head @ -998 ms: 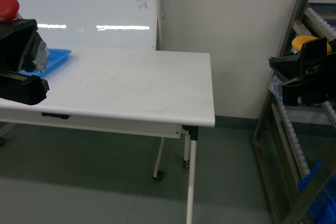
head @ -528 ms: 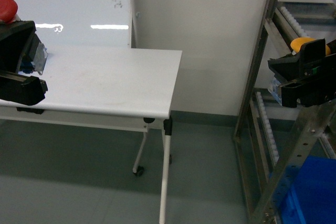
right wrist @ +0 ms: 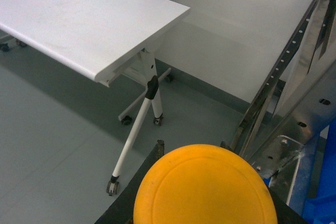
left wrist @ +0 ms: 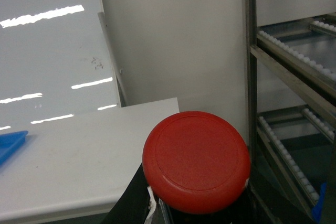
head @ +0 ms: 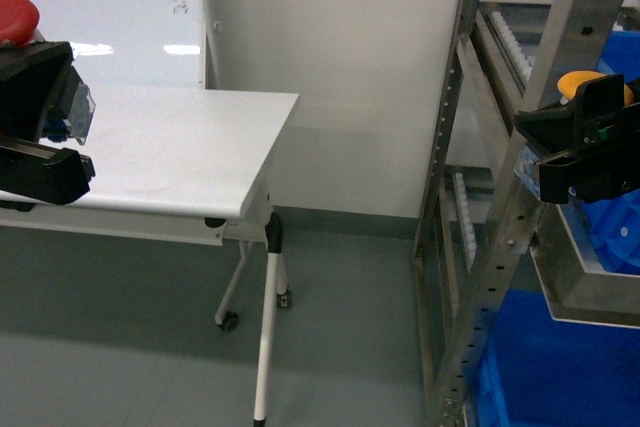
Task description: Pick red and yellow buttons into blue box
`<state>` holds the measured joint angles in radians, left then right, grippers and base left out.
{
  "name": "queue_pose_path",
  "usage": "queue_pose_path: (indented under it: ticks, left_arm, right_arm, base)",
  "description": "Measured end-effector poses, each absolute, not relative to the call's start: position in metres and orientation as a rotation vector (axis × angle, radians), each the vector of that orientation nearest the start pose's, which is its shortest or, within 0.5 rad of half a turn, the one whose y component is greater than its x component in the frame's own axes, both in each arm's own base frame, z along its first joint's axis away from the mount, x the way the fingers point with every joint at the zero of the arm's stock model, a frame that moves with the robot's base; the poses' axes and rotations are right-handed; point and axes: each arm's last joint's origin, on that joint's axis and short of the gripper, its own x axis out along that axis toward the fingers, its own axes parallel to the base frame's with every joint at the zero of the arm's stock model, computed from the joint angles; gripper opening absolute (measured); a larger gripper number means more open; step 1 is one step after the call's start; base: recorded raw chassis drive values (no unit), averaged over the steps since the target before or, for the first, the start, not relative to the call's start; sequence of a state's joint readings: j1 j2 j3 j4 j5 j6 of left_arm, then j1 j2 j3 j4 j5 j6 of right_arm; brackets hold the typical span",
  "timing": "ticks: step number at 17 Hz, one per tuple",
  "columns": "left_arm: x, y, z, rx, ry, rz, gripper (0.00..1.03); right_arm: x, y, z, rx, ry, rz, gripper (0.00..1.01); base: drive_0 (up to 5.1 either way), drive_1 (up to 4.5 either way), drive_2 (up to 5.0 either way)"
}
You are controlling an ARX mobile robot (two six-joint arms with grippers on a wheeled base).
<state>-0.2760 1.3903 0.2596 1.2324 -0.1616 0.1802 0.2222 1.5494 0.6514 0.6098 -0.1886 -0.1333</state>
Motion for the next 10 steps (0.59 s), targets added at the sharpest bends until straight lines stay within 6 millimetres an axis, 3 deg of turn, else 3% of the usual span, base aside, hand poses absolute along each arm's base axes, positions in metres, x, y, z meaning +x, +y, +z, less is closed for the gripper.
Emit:
queue_pose_path:
  ticks: [10]
  left_arm:
    - [0.2196,-0.0577,0.1772,0.157,-0.112,-0.106,0.25]
  right_arm:
    - [0.2974,0.0729,0.186,-0.135,0.261,0.427,0.27]
  base:
    - [4.7,-2.25,-2.2]
